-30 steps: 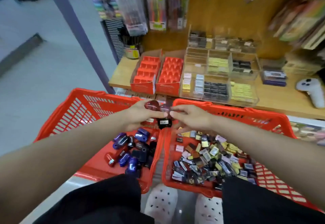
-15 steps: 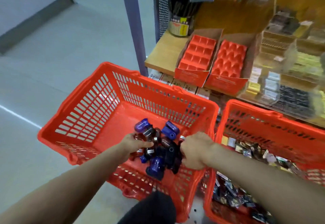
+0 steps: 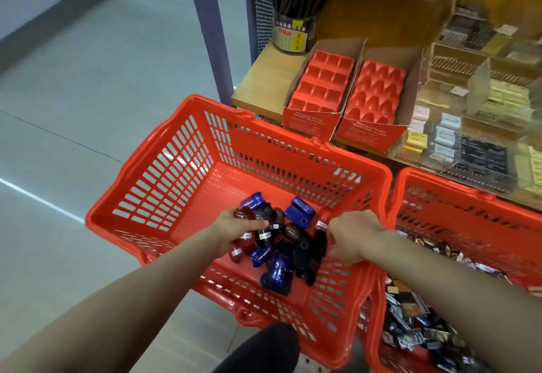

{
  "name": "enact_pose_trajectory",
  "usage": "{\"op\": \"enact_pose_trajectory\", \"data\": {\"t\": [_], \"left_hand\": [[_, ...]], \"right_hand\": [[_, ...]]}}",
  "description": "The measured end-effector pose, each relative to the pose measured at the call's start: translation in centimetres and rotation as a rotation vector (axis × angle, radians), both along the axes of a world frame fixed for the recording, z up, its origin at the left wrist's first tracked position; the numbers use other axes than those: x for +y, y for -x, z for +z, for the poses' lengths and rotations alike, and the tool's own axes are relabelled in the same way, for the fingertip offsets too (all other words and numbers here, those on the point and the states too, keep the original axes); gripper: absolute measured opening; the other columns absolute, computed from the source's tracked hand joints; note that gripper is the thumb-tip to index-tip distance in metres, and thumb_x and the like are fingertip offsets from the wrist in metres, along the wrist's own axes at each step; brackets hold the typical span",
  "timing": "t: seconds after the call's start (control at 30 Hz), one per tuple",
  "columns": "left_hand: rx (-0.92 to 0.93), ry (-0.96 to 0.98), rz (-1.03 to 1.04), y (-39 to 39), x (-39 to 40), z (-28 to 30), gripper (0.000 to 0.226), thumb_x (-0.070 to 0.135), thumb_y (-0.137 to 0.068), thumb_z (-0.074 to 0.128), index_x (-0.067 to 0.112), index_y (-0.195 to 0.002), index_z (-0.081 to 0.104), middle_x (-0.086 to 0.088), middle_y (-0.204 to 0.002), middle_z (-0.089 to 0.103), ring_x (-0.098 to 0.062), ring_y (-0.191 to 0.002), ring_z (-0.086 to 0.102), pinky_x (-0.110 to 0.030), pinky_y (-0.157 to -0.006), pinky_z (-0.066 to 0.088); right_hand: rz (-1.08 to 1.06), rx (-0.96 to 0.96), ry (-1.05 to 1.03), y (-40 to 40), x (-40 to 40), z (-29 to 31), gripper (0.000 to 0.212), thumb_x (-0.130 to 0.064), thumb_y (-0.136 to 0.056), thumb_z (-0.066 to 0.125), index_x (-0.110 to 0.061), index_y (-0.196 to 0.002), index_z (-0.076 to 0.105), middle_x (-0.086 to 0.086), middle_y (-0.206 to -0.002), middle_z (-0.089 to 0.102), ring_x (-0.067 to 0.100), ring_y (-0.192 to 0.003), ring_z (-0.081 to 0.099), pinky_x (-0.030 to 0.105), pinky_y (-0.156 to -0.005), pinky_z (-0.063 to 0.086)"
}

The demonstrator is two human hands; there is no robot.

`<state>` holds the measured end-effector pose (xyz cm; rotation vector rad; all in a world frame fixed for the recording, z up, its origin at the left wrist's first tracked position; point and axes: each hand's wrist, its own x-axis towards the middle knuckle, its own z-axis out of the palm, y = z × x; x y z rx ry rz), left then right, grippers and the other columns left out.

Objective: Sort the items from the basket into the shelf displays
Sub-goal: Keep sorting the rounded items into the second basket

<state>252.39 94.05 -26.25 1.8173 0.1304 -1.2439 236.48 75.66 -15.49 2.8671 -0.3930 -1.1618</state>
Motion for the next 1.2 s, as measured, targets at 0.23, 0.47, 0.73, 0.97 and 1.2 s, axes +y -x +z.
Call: {"op": "enact_pose_trajectory", "data": {"t": [0.23, 0.47, 0.73, 0.97, 1.2], "left_hand": [[-0.015, -0.038, 0.027, -2.3, -0.9, -1.8, 0.104, 0.023, -0.057, 0.097, 0.009, -0.144, 0.042, -0.016, -0.133, 0.058, -0.035, -0.117, 0.06, -0.049, -0.097, 0.052], [-0.039, -0.128, 0.021, -4.3, -1.1, -4.0, 0.086, 0.023, -0.063, 0.094, 0.012, -0.135, 0.049, -0.011, -0.122, 0.062, -0.028, -0.107, 0.062, -0.035, -0.073, 0.053], [-0.192, -0.109, -0.029, -3.7, -1.7, -4.7, 0.057, 0.008, -0.069, 0.089, 0.018, -0.113, 0.054, -0.003, -0.101, 0.063, -0.015, -0.082, 0.063, -0.023, -0.057, 0.054], [-0.169, -0.158, -0.149, -3.4, -1.1, -3.6, 0.07, 0.01, -0.075, 0.085, 0.013, -0.137, 0.052, -0.011, -0.124, 0.064, -0.026, -0.105, 0.065, -0.035, -0.086, 0.058], [-0.247, -0.034, -0.283, -0.6, -2.6, 5.0, 0.049, 0.019, -0.094, 0.067, 0.016, -0.139, 0.048, -0.009, -0.136, 0.056, -0.018, -0.107, 0.059, -0.025, -0.081, 0.05]], "right_hand": [[-0.227, -0.128, -0.239, -3.1, -0.2, -5.0, 0.04, -0.023, -0.091, 0.063, -0.019, -0.13, 0.055, 0.008, -0.129, 0.057, 0.029, -0.115, 0.058, 0.035, -0.091, 0.051], [-0.026, 0.135, -0.094, -3.8, 2.3, -10.9, 0.093, -0.043, -0.073, 0.083, -0.016, -0.146, 0.032, 0.012, -0.143, 0.04, 0.033, -0.131, 0.044, 0.046, -0.103, 0.041], [-0.114, 0.135, -0.174, -3.6, 2.5, -11.3, 0.061, -0.029, -0.081, 0.079, -0.006, -0.131, 0.052, 0.015, -0.143, 0.032, 0.032, -0.118, 0.055, 0.039, -0.095, 0.05], [-0.565, -0.155, -0.394, -4.1, 1.0, -10.2, 0.033, -0.016, -0.091, 0.066, -0.012, -0.123, 0.058, 0.01, -0.122, 0.061, 0.027, -0.109, 0.062, 0.031, -0.089, 0.052], [-0.959, -0.443, -0.674, -3.5, -0.5, -4.5, 0.027, -0.02, -0.08, 0.081, -0.016, -0.102, 0.067, 0.005, -0.101, 0.07, 0.02, -0.094, 0.067, 0.028, -0.086, 0.051]]}}
